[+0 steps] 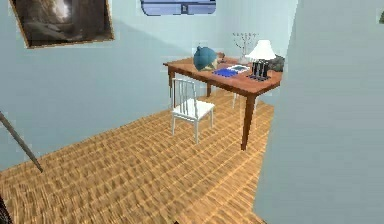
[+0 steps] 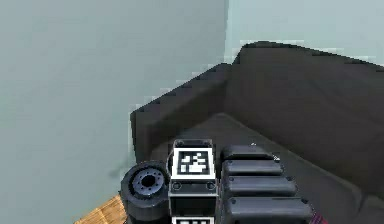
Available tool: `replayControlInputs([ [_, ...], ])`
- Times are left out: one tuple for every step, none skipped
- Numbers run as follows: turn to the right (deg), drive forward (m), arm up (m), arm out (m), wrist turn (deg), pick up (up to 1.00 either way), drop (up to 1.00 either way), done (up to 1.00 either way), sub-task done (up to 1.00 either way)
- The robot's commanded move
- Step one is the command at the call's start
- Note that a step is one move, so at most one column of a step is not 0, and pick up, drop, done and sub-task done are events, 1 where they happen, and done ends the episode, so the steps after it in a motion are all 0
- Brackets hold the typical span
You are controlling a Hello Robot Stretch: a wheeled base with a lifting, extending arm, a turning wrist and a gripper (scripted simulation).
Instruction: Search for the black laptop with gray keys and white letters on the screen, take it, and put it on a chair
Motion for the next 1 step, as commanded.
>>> replayControlInputs([
  [0.0,1.0,0.0,0.0,0.0,0.0,0.0,0.0,0.0],
])
